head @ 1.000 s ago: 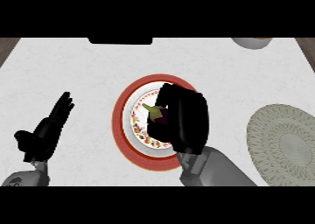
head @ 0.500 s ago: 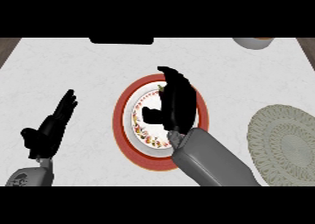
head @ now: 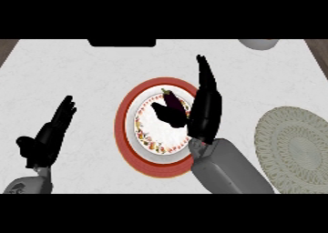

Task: Pick the eggplant from the placemat and place it in the plate

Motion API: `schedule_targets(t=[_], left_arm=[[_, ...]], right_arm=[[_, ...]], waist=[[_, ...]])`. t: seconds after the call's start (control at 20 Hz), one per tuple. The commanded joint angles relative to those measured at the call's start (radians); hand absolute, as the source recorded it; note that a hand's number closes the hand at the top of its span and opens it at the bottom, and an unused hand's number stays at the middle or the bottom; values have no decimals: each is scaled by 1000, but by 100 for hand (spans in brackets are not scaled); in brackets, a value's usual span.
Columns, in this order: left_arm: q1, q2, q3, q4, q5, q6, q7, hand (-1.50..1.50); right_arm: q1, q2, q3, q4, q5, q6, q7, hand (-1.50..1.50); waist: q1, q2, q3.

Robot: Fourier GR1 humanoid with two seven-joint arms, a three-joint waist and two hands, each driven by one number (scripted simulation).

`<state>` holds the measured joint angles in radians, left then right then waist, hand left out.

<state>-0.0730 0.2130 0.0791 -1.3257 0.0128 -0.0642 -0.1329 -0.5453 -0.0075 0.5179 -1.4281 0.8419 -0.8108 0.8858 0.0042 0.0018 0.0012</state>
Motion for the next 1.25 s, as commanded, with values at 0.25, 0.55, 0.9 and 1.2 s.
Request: schedule_targets(t=[0.25,0.55,0.9,1.2], left_arm=[[4,18,17,0,9,-20,7,0],[43,18,21,-42,12,-24,-6,0],[-27,23,39,50,-7,-18,-10,0],[2,12,30,-35,7,-42,50,0]], right_arm=[[385,-207,-30,-347,-359,-165,-335,-150],[635,-375,-30,-461,-660,-130,-702,-150],[809,-417,-186,-394,-925,116,-1064,-150],[859,-381,-310,-265,-987,254,-1270,-150]], waist=[[-12,-1,1],[-7,-1,3],[-15,-2,0],[-11,-3,0]])
